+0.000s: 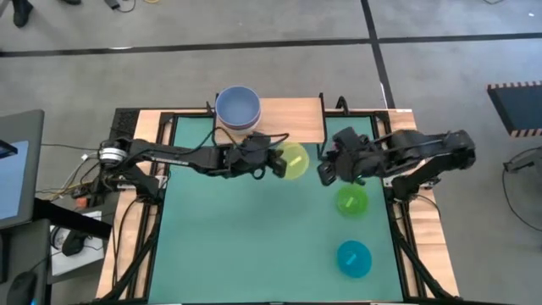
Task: Place and stack bowls onto a shelf
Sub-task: Put the small yellow bowl on the shelf
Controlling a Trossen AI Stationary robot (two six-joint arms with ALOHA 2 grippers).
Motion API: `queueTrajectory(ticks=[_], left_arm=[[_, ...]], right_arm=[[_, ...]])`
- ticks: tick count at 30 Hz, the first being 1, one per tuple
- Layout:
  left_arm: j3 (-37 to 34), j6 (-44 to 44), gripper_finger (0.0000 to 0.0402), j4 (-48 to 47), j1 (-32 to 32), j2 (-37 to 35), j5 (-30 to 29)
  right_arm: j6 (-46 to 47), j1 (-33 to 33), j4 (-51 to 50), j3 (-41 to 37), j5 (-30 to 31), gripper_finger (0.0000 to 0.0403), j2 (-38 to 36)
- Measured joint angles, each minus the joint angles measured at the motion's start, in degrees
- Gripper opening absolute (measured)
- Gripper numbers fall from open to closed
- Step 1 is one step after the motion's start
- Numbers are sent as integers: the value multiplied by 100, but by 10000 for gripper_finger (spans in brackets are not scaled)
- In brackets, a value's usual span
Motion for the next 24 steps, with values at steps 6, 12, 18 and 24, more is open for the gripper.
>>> queueTrajectory(ticks=[6,12,18,24], left_arm=[[785,-188,0,-158,104,571,-985],[1649,1125,0,-244,105,1061,-1976],[2296,2920,0,-58,244,1546,-2110],[2732,3684,0,-436,592,1791,-1588]], right_arm=[[-292,-187,-617,-16,-73,152,-308],[-924,-473,-932,-9,-108,152,-407],[-1586,-775,-957,-9,-104,152,-536],[-1963,-961,-924,-12,-108,152,-620]])
